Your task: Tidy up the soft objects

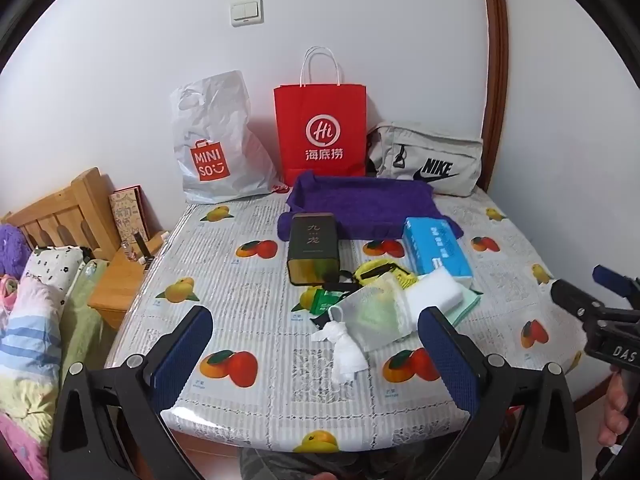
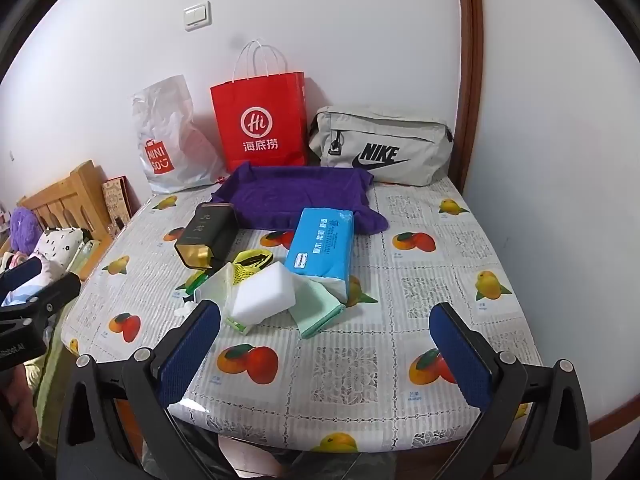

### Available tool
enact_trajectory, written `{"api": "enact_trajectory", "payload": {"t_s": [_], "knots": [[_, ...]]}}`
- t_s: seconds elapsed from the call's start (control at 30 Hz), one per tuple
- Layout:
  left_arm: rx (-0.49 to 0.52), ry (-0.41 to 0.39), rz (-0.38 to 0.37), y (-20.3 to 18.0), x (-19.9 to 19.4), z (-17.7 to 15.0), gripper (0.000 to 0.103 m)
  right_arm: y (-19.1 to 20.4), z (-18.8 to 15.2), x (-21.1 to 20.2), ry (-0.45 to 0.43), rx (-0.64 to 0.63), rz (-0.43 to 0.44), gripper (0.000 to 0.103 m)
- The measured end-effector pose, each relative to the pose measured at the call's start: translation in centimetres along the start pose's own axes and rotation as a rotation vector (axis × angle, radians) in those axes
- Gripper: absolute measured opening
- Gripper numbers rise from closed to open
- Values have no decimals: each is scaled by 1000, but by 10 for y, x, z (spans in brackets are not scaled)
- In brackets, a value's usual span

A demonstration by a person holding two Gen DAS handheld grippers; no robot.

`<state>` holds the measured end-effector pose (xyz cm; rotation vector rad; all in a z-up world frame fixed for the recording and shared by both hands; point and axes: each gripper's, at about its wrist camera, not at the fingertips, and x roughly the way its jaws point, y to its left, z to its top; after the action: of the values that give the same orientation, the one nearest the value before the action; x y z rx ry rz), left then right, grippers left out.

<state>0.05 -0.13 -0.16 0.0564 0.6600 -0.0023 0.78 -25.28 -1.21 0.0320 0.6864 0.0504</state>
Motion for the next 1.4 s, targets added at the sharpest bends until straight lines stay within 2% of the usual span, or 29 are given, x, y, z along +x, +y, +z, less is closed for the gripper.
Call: {"api": "enact_trajectory", "payload": {"t_s": [0.13, 0.17, 0.37, 0.4, 1.4], "knots": [[-3, 0, -12, 0, -2, -2, 103, 0, -1, 1, 1, -3, 3, 103], [-5, 0, -12, 2, -2, -11, 103, 0, -1, 3, 3, -3, 2, 103], [-22, 19, -21, 6, 1, -2, 103, 2, 7, -4, 8, 7, -1, 103], [-23, 18, -22, 7, 1, -2, 103, 2, -1, -4, -6, -7, 1, 103], [-16, 5, -24, -2, -6, 0, 103, 6, -2, -8, -13, -11, 14, 103]]}}
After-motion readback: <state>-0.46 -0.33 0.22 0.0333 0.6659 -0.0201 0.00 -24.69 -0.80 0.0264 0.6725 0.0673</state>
